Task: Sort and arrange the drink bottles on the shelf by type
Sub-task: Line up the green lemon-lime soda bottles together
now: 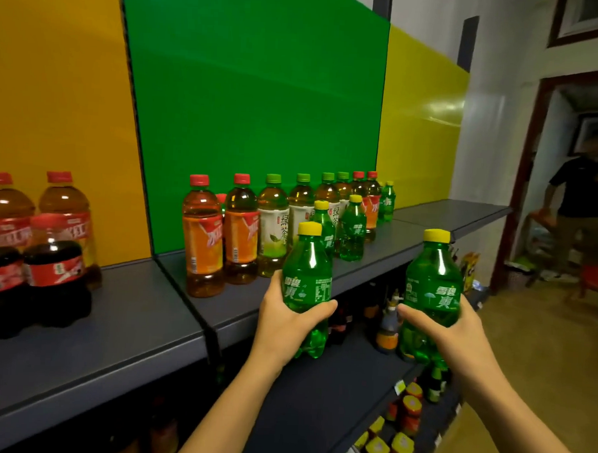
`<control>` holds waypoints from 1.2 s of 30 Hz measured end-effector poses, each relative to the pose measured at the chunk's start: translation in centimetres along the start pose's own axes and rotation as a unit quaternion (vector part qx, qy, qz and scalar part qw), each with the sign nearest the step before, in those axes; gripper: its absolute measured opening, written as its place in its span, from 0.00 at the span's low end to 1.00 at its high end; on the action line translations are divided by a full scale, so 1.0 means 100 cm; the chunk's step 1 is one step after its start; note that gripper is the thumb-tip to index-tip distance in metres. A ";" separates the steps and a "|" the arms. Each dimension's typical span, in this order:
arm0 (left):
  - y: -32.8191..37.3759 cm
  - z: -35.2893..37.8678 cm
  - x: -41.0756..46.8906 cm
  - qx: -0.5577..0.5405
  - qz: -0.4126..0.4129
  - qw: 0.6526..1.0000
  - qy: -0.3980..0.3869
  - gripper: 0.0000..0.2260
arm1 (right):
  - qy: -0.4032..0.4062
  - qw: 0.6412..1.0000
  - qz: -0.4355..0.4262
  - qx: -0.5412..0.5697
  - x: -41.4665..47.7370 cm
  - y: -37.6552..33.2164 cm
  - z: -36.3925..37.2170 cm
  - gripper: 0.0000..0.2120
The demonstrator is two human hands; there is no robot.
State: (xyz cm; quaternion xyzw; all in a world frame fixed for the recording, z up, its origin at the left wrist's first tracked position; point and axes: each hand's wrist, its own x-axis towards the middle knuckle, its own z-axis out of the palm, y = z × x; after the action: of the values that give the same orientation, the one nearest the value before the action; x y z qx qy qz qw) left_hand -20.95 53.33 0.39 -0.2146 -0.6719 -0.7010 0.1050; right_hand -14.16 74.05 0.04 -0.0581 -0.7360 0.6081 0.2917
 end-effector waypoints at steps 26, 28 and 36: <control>-0.117 0.263 0.261 0.042 0.013 0.999 0.027 0.27 | -0.086 0.996 -0.031 0.010 0.370 0.127 -0.100 0.34; -0.125 0.273 0.278 0.058 0.020 0.997 0.037 0.25 | -0.093 0.995 -0.029 0.019 0.396 0.135 -0.098 0.36; -0.161 0.313 0.340 0.101 0.029 0.991 0.080 0.31 | -0.170 0.982 -0.072 0.050 0.495 0.173 -0.085 0.28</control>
State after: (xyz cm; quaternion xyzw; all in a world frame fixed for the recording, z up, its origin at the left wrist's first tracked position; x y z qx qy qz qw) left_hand -53.07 90.25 1.16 -0.1658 -0.7220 -0.6414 0.1998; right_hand -55.33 107.52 2.50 0.1137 -0.7462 0.6223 0.2072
